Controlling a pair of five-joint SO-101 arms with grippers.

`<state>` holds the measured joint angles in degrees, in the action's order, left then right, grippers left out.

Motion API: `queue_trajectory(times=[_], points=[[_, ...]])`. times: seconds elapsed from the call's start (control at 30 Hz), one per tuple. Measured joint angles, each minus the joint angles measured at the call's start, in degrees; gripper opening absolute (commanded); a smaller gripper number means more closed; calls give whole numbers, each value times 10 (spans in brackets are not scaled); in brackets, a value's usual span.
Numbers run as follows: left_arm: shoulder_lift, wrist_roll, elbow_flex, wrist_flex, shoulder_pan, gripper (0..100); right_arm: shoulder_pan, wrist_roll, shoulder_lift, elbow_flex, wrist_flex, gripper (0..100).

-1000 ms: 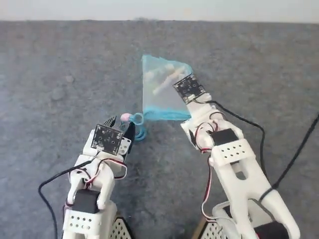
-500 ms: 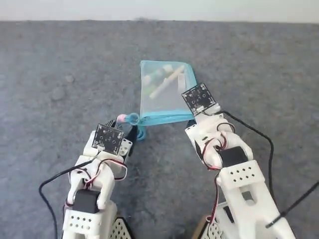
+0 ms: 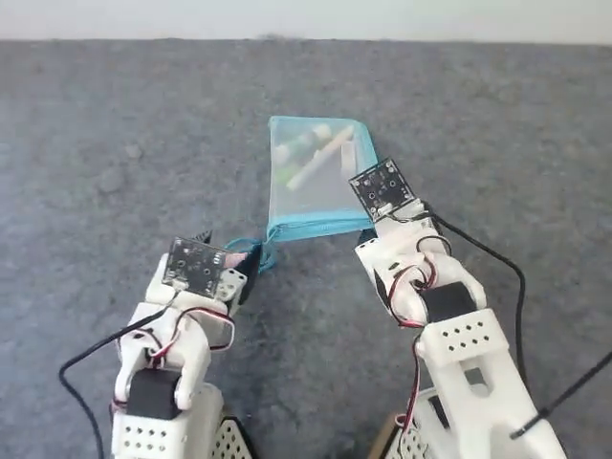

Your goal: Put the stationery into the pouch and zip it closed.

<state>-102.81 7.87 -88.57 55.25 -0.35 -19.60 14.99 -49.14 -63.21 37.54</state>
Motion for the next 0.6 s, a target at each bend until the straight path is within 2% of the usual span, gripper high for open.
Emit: queue_trajectory(times=[0.13,0.23,0.4,0.6], points=[[0,0,3,0,-19,247,0,0,-42,1,70,190],[0,0,3,0,-19,247,1,0,-76,4,116,229],[0,0,1,-10,-25,246,6,0,-105,7,127,270],[-1,0,-24,-50,-23,246,9,0,-110,7,127,141]])
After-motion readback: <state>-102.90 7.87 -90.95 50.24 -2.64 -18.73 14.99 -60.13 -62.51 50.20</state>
